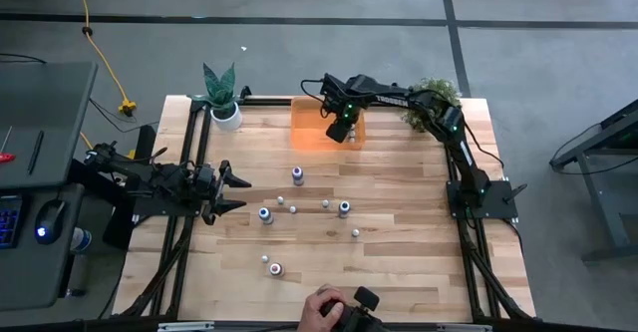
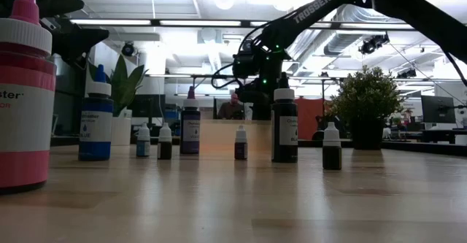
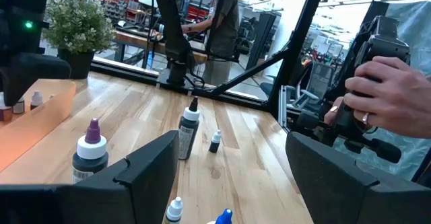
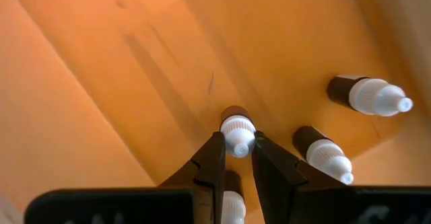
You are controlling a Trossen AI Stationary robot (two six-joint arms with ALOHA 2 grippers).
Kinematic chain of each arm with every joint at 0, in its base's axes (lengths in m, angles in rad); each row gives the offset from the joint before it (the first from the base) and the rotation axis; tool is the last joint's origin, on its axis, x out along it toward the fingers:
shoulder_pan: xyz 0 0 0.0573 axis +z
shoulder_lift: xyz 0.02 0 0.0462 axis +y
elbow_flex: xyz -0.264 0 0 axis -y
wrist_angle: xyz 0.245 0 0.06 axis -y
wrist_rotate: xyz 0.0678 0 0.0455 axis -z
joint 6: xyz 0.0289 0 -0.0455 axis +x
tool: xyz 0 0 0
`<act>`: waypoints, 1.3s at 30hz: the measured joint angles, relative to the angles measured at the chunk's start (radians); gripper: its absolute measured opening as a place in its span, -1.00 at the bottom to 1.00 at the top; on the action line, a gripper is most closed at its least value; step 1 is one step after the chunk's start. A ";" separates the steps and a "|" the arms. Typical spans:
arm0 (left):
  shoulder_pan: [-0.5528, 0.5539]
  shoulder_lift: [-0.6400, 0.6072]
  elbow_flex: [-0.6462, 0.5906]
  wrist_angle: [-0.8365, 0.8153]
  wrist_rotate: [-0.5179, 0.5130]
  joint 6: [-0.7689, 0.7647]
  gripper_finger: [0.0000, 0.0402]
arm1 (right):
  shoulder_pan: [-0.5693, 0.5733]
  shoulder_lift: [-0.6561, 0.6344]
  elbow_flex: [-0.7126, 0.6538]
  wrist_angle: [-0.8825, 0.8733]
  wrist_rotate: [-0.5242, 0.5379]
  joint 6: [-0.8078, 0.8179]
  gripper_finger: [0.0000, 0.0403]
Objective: Pick & Place food coloring
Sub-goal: Put the small pink food coloring bottle into the orange bin, then put the small black food coloring bottle into the orange bin
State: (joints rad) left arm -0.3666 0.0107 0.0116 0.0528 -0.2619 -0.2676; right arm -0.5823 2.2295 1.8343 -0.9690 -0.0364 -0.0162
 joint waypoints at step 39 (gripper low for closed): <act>0.000 0.000 0.000 0.000 0.000 0.000 0.35 | -0.007 0.000 0.151 -0.058 0.058 0.009 -0.33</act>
State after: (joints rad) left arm -0.3668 0.0107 0.0116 0.0528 -0.2619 -0.2676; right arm -0.5893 2.2292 1.9850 -1.0273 0.0217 -0.0076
